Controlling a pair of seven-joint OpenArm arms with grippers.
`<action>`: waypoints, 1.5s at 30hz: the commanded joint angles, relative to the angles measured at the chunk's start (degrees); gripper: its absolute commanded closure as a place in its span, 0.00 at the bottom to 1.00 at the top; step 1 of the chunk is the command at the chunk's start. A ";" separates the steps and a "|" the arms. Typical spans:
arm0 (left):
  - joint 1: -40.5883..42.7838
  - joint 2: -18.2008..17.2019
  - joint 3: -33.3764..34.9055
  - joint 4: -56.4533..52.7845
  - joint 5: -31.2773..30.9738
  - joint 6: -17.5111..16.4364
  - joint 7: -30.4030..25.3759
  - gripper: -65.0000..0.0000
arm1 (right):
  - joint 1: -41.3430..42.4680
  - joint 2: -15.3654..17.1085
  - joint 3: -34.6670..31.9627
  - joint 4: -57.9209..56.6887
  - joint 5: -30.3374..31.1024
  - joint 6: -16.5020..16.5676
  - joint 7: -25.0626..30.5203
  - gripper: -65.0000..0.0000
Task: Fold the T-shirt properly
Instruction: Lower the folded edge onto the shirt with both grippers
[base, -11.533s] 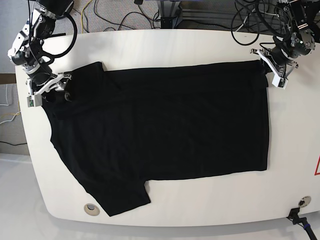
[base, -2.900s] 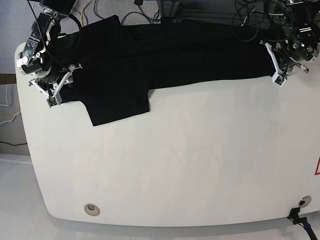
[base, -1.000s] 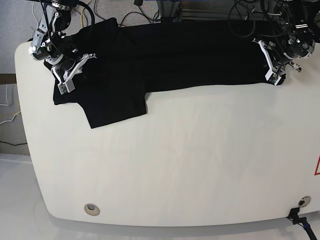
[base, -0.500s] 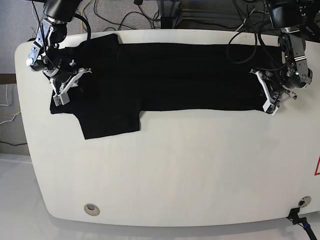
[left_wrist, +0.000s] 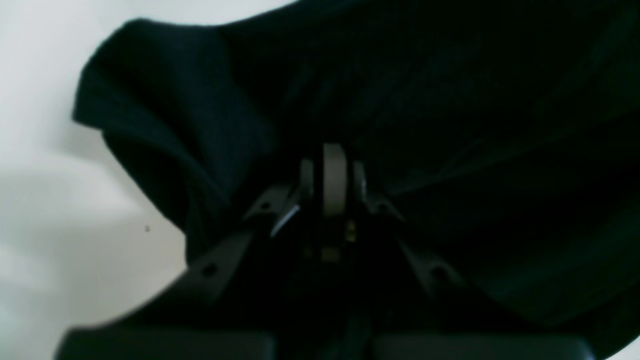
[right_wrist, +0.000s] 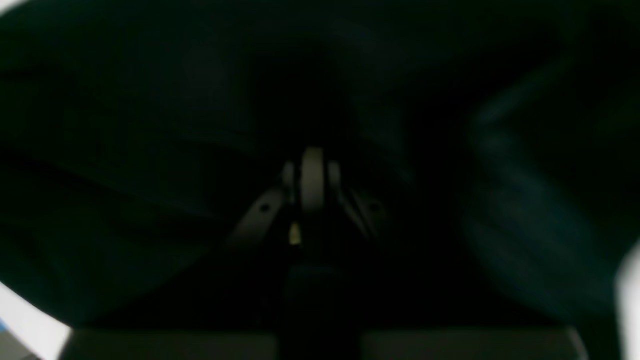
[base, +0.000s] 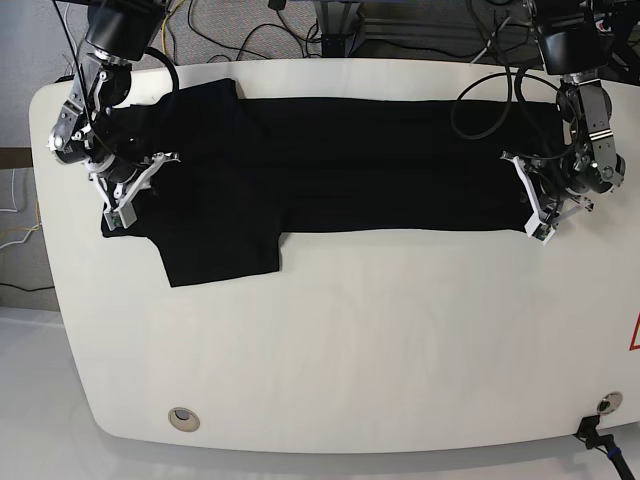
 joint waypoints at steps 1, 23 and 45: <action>-1.39 -1.63 -0.30 1.98 2.43 0.58 1.91 1.00 | 2.27 0.92 0.55 8.29 -0.72 -0.45 -3.23 1.00; -1.57 -1.27 -0.04 4.71 2.34 0.58 2.00 1.00 | 23.54 -0.49 0.02 -26.96 -13.38 -0.49 16.99 0.34; -1.48 -1.27 -0.04 4.44 2.34 0.58 2.00 1.00 | 21.87 -5.59 -6.22 -13.60 -12.50 -0.45 7.59 1.00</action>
